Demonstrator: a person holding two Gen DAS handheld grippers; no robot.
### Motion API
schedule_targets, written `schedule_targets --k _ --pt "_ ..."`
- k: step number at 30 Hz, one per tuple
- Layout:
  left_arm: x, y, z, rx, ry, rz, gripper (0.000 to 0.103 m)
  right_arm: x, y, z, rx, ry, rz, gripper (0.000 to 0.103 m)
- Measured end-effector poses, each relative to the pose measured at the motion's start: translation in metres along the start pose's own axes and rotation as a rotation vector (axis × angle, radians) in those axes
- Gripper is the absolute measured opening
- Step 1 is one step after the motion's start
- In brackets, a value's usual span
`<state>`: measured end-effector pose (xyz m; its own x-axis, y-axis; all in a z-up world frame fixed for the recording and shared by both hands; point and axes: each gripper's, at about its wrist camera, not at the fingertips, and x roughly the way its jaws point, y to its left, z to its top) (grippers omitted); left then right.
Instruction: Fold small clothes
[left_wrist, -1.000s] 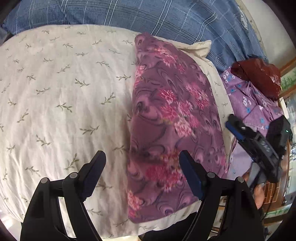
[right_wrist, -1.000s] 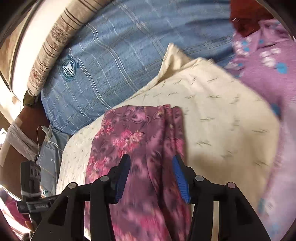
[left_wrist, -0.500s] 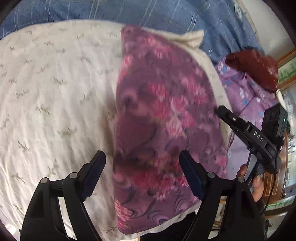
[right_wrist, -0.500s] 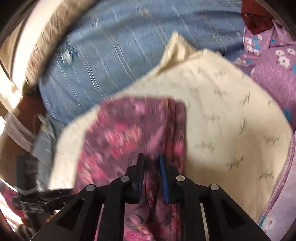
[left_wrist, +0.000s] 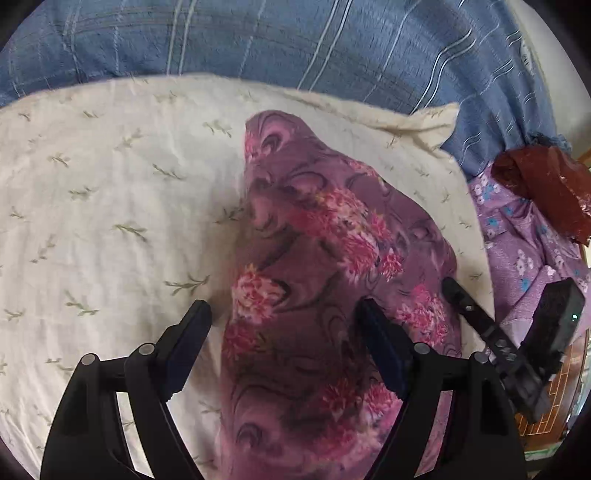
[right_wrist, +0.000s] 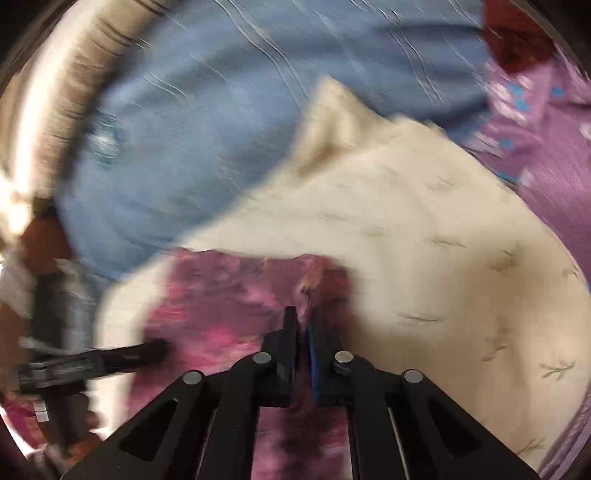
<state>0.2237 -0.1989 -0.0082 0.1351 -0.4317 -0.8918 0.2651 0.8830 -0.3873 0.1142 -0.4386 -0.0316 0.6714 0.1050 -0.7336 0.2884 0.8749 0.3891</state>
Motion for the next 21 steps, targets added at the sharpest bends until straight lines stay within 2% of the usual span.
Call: schedule_targets --k 2,4,6,7,8,12,14,15,17,18,21 --pt "0.000 0.000 -0.002 0.002 0.001 0.004 0.082 0.001 -0.003 -0.005 -0.001 0.006 0.004 0.008" --pt "-0.013 0.002 -0.006 0.025 -0.006 -0.033 0.082 -0.015 -0.003 -0.003 0.025 -0.020 0.047 0.017" --pt "-0.026 0.007 -0.009 0.033 -0.017 -0.052 0.082 -0.033 -0.015 -0.005 0.068 -0.038 0.113 0.029" --pt "-0.032 0.013 -0.012 0.034 -0.018 -0.060 0.082 -0.037 -0.021 -0.007 0.086 -0.031 0.146 0.041" --pt "-0.034 0.018 -0.014 0.029 -0.014 -0.068 0.082 -0.040 -0.025 -0.010 0.101 -0.021 0.163 0.049" --pt "-0.022 0.032 -0.025 -0.037 0.040 -0.134 0.083 -0.032 -0.034 -0.031 0.121 0.034 0.175 0.049" --pt "-0.016 0.027 -0.032 -0.039 0.064 -0.150 0.083 -0.025 -0.034 -0.042 0.163 0.074 0.253 0.049" --pt "-0.016 0.023 -0.036 -0.022 0.067 -0.159 0.083 -0.022 -0.032 -0.050 0.191 0.094 0.334 0.049" --pt "-0.016 0.019 -0.043 -0.004 0.098 -0.206 0.083 -0.023 -0.029 -0.058 0.193 0.110 0.412 0.058" --pt "-0.013 0.017 -0.045 -0.010 0.119 -0.236 0.085 -0.022 -0.027 -0.061 0.171 0.115 0.417 0.058" --pt "-0.008 0.013 -0.046 -0.010 0.097 -0.253 0.088 -0.024 -0.026 -0.063 0.141 0.103 0.389 0.053"
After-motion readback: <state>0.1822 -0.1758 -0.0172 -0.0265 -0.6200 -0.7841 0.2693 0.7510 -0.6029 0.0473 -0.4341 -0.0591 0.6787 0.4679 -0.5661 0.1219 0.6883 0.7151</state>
